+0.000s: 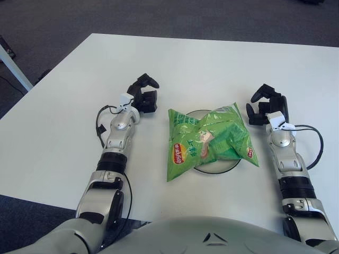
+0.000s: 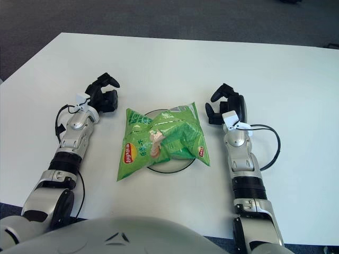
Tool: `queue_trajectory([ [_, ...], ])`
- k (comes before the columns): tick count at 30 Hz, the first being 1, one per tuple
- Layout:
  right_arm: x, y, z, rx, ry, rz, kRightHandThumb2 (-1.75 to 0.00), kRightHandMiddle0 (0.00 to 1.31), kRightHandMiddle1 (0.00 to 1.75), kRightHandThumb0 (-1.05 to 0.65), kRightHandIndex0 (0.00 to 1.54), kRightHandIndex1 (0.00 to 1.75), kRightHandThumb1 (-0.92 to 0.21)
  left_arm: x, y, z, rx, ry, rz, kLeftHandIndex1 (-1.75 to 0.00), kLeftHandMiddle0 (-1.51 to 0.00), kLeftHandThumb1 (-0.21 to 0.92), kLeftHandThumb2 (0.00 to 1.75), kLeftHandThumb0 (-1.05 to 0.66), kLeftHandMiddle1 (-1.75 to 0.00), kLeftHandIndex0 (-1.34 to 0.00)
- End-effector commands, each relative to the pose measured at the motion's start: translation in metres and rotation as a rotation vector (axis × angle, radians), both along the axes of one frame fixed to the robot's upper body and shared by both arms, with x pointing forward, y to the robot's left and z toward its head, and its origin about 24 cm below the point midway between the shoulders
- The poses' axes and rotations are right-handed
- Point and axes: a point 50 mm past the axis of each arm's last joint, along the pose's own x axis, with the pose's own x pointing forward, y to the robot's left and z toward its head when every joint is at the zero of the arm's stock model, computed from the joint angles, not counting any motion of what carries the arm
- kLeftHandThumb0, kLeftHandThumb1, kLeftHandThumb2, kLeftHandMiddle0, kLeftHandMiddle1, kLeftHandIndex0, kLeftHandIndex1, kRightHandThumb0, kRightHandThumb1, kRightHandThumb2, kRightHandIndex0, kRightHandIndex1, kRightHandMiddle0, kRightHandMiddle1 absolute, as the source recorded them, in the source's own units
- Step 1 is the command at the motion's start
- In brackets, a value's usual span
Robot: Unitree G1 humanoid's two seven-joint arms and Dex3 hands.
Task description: Put the snack into the plate.
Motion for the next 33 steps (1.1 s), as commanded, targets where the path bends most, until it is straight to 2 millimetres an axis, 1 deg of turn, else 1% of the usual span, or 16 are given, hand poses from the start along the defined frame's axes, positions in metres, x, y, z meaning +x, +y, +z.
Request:
queue_trajectory([
  [1,-0.0196,-0.0018,-0.0440,0.040,0.198,-0.006,-1.46,0.72,1.75,-0.53,1.40,1.75,-0.20,-0.0166,0.0048,-0.0327,-0.004,0.118,0.026,-1.75,-1.16,0.41,1.20,-0.45,-1.75,-0.54],
  [9,-0.0189,-0.0037,-0.0443,0.049,0.206,0.005,-1.45,0.71,1.75,-0.53,1.40,1.75,-0.21,-0.0169,0.0047,-0.0323,0.001,0.117,0.028,-1.75,-1.15,0.42,1.19,-0.45,-1.75,-0.53],
  [33,-0.0171,-0.0078,-0.0433,0.179,0.210,0.011,-1.40,0.67,1.75,-0.51,1.38,1.75,-0.25,-0.0171,0.0058,-0.0313,0.001,0.111,0.025,-1.75,-1.17,0.40,1.21,-0.45,-1.75,-0.54],
])
